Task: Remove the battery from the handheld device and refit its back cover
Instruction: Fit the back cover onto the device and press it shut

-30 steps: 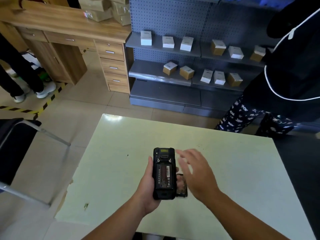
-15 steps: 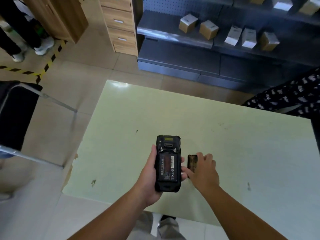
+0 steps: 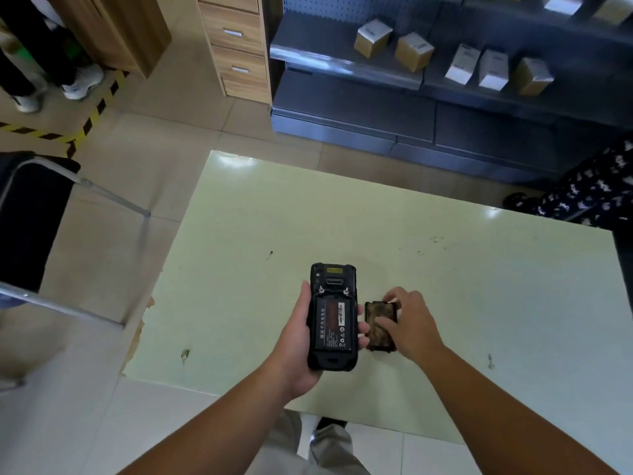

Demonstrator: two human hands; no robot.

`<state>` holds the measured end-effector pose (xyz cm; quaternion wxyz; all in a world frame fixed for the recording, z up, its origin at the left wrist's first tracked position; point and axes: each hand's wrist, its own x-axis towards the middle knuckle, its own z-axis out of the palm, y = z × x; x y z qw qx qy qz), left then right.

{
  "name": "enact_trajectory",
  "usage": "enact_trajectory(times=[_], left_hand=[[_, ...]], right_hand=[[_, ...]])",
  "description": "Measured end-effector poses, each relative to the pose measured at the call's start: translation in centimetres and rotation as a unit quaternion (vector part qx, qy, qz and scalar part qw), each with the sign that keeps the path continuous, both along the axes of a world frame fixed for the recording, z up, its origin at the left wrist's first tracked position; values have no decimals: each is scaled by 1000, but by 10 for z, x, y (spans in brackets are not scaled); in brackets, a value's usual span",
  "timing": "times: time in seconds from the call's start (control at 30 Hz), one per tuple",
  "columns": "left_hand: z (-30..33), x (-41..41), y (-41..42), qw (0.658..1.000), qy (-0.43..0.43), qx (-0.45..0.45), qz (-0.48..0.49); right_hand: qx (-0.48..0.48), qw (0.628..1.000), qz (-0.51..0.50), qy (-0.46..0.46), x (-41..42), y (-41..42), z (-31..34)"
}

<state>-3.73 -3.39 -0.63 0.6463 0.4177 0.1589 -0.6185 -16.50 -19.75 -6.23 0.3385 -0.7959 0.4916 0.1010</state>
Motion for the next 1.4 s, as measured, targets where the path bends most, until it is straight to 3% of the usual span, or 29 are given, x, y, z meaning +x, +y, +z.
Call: enact_trajectory(times=[0.1,0.2,0.33,0.43,0.7,1.4], left_hand=[[3,0,5,1000,-9,15,2],[15,-2,9,1000,-13,21,20],[37,-7,-1,999,-9,15,49],[58,-15,-16,999,-18,-15,41],[87,-31,-44,995,-64,-79,18],[84,-45,-41,996,-40,-71,27]], right_hand=[[34,998,53,-32,-3,-7,23],[23,992,31,-122,4,-16,71],[39,952,-3,-303,22,-30,152],[82,924,28,-373,25,-21,195],[92,910,64,-400,8,5,209],[147,896,60,-415,-20,10,205]])
